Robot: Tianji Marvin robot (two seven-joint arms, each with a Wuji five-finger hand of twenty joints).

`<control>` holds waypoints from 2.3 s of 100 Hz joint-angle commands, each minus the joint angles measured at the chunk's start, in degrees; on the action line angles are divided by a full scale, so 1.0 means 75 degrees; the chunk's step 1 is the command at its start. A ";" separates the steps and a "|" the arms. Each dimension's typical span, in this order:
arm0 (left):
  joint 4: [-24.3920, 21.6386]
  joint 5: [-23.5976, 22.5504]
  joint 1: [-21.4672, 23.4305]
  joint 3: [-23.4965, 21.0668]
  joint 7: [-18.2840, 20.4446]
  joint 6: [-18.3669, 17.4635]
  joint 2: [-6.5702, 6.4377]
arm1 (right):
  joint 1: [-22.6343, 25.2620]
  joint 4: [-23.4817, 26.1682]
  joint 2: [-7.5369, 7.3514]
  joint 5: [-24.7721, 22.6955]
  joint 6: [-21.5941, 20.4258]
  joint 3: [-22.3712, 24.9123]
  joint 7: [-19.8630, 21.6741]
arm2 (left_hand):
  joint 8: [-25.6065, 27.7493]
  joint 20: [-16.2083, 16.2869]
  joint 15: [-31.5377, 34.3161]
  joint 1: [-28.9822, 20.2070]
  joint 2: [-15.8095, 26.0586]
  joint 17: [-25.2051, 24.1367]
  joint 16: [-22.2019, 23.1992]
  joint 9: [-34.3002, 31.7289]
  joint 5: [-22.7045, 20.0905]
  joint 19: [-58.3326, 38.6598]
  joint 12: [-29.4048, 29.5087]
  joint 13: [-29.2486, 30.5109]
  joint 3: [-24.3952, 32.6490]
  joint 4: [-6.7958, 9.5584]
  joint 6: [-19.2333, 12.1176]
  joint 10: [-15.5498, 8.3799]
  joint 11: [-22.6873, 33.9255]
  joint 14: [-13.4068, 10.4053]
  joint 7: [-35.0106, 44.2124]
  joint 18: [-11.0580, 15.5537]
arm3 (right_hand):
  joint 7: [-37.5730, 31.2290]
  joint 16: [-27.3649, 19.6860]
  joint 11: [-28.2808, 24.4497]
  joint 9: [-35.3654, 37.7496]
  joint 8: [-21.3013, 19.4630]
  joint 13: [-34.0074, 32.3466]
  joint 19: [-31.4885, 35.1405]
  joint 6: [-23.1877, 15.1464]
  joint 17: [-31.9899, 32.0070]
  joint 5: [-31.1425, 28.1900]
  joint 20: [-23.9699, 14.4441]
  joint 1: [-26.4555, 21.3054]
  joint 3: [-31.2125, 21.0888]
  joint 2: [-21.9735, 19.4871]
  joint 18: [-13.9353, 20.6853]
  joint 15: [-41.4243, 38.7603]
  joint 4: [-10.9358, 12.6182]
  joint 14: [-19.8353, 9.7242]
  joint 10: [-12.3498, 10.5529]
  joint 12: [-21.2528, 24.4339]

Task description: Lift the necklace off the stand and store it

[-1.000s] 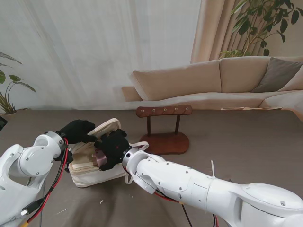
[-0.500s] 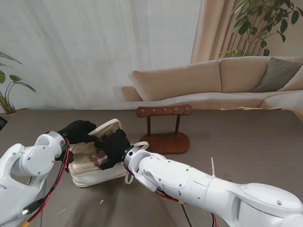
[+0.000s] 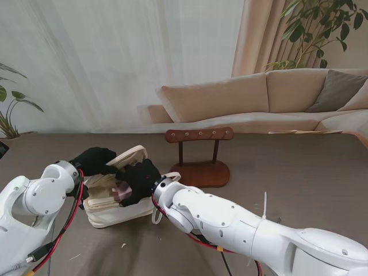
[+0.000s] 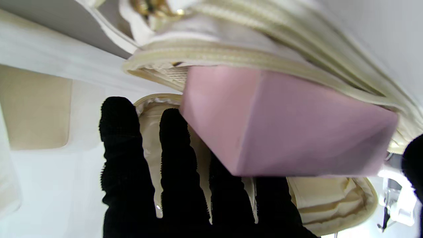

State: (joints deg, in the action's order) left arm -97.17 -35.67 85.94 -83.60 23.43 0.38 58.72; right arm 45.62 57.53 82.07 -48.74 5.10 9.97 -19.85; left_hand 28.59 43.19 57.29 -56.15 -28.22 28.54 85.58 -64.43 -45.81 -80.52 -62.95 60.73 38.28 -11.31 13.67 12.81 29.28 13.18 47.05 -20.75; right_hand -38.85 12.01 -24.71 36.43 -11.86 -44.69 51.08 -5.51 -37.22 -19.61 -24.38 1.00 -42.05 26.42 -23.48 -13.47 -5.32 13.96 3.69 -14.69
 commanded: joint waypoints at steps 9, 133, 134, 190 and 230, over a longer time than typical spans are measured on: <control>0.0006 0.0004 0.0032 0.0010 0.0125 -0.0002 0.0020 | 0.0135 0.0312 -0.0070 0.0087 -0.0171 0.0153 0.0014 | 0.0109 0.0154 0.0206 -0.0477 0.0139 -0.0055 0.0176 0.0087 -0.0158 -0.0306 -0.0115 0.0110 0.0014 0.0298 -0.0258 0.0250 0.0181 -0.0196 0.0366 -0.0217 | -0.0104 0.0002 -0.0089 -0.0372 -0.0177 0.0329 -0.0178 -0.0123 0.2121 0.0258 0.0126 0.0201 -0.0160 -0.0219 -0.0005 0.0089 0.0151 -0.0008 0.0004 -0.0096; -0.0446 -0.0038 0.0164 0.0083 0.0452 0.0010 -0.0034 | 0.0476 0.0870 -0.0588 -0.0499 0.0439 0.0380 -0.0248 | 0.0067 0.0145 0.0201 -0.0451 0.0161 -0.0047 0.0174 0.0090 -0.0129 -0.0304 -0.0103 0.0097 -0.0002 0.0288 -0.0267 0.0239 0.0184 -0.0197 0.0459 -0.0199 | -0.2199 0.1850 -0.2258 0.2748 -0.1496 -0.2687 0.1784 -0.0271 0.0750 -0.2982 -0.0284 -0.3010 0.0817 0.0471 0.0854 -0.2610 0.0309 -0.1123 -0.0564 -0.1863; -0.0452 -0.0038 0.0165 0.0084 0.0456 0.0008 -0.0035 | 0.0474 0.0850 -0.0573 -0.0492 0.0449 0.0370 -0.0257 | 0.0067 0.0145 0.0200 -0.0455 0.0162 -0.0047 0.0174 0.0092 -0.0129 -0.0304 -0.0102 0.0097 0.0001 0.0290 -0.0267 0.0245 0.0183 -0.0198 0.0460 -0.0199 | -0.2206 0.1865 -0.2267 0.2783 -0.1505 -0.2727 0.1802 -0.0273 0.0730 -0.3001 -0.0282 -0.3029 0.0825 0.0468 0.0855 -0.2635 0.0309 -0.1123 -0.0567 -0.1881; -0.0691 -0.0163 0.0338 0.0117 0.0489 -0.0166 -0.0048 | 0.0837 0.1316 -0.0719 -0.0122 0.0245 0.0565 0.0134 | 0.0062 0.0128 0.0181 -0.0429 0.0174 -0.0075 0.0174 0.0127 -0.0132 -0.0283 -0.0088 0.0061 -0.0025 0.0287 -0.0295 0.0221 0.0176 -0.0225 0.0472 -0.0129 | -0.1644 0.1932 -0.1804 0.2540 -0.1274 -0.2675 0.1868 -0.0195 0.0833 -0.2464 -0.0190 -0.2452 0.0691 0.0590 0.0792 -0.2423 0.0311 -0.0964 -0.0384 -0.1855; -0.0855 -0.0653 0.0496 0.0249 0.0908 -0.0479 -0.0146 | 0.2128 0.3988 -0.1837 -0.0388 0.0101 0.2343 0.1117 | 0.0062 0.0095 0.0140 -0.0391 0.0163 -0.0144 0.0198 0.0191 -0.0123 -0.0234 -0.0015 -0.0082 -0.0022 0.0284 -0.0364 0.0145 0.0069 -0.0293 0.0493 -0.0057 | -0.1825 0.2092 -0.2028 0.3115 -0.1309 -0.2921 0.1957 -0.0310 0.0654 -0.3672 -0.0366 -0.2175 0.0359 0.0583 0.0728 -0.2684 0.0266 -0.1000 -0.0332 -0.1915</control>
State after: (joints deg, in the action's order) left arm -102.50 -40.21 88.78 -81.84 28.37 -2.75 57.70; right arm 61.21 87.99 67.89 -52.49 5.68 27.72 -9.97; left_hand 28.42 43.20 57.29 -56.81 -28.83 28.54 85.58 -63.81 -45.80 -80.53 -63.06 60.73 37.55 -11.43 14.96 13.30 29.33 13.18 47.76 -20.75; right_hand -51.05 26.83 -38.93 57.39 -20.50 -63.87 63.84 -6.91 -37.25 -44.72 -25.28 -15.47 -38.37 30.59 -17.41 -31.97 -4.23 6.73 2.26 -28.27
